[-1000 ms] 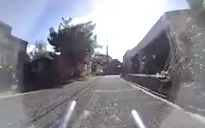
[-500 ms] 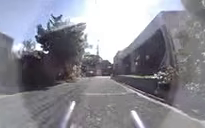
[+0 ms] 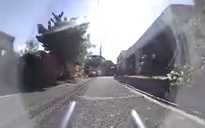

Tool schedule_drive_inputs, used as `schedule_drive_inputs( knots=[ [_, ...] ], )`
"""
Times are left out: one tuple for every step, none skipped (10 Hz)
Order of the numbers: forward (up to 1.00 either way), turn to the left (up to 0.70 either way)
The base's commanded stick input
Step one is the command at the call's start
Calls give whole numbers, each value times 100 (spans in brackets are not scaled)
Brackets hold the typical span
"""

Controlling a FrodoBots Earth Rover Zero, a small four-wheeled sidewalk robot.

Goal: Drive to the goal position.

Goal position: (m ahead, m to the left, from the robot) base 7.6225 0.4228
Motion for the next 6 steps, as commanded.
schedule_drive_inputs(
  knots=[
    [85, 6],
    [85, 14],
    [85, 14],
    [85, 10],
    [85, -1],
    [85, -14]
  ],
)
